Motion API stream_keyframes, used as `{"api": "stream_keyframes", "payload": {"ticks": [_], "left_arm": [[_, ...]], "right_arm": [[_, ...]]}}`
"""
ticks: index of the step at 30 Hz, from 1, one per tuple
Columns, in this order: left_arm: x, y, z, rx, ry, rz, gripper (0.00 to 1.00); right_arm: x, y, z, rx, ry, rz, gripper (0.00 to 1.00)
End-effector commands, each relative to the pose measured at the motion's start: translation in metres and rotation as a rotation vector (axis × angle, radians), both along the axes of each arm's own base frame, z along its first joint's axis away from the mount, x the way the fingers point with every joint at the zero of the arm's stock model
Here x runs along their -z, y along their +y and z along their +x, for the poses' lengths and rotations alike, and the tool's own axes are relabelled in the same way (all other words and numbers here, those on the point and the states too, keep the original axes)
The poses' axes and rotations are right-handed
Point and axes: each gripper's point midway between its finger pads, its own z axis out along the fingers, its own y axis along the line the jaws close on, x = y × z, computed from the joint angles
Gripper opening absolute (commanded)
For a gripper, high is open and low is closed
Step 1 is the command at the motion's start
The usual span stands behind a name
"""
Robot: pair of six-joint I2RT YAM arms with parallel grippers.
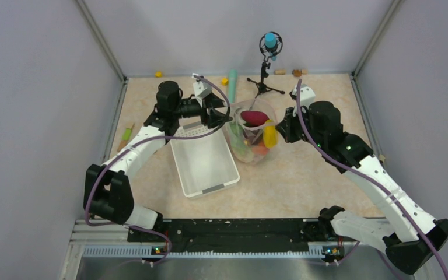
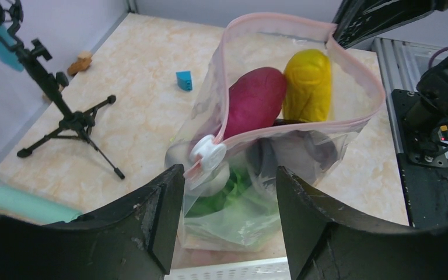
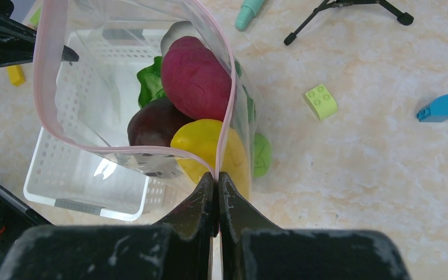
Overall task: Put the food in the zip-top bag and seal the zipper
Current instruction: Adjust the zipper food storage bag at the center of the board.
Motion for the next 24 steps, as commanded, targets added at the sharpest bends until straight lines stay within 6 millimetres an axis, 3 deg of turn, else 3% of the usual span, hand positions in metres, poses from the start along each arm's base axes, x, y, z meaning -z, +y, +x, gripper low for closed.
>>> {"api": "stream_keyframes", "payload": {"ticks": [1, 10, 12, 14, 19, 24], "left_arm": [[-0.026, -0.007, -0.008, 0.122, -0.13, -0.052, 0.62], [-0.008, -0.009, -0.001, 0.11, -0.103, -0.051, 0.58], [-0.007, -0.009, 0.002, 0.104, -0.098, -0.057, 0.54], [-0.006, -0.01, 0.005, 0.105, -0.084, -0.065, 0.42], [-0.012, -0.012, -0.002, 0.168, -0.076, -0.098, 0.0], [-0.012, -0.012, -0.008, 0.202, -0.073, -0.114, 0.0]], "right_arm": [[-0.033, 0.0, 0.004, 0.013, -0.072, 0.053, 0.0], [-0.035, -0.006, 0.006, 0.066, -0.069, 0.074, 0.0], [-0.035, -0.006, 0.007, 0.072, -0.066, 0.078, 0.0], [-0.033, -0.008, 0.007, 0.082, -0.06, 0.073, 0.0], [-0.026, -0.019, 0.013, 0.165, -0.049, 0.054, 0.0], [-0.024, -0.049, 0.023, 0.347, -0.045, 0.023, 0.0]]}}
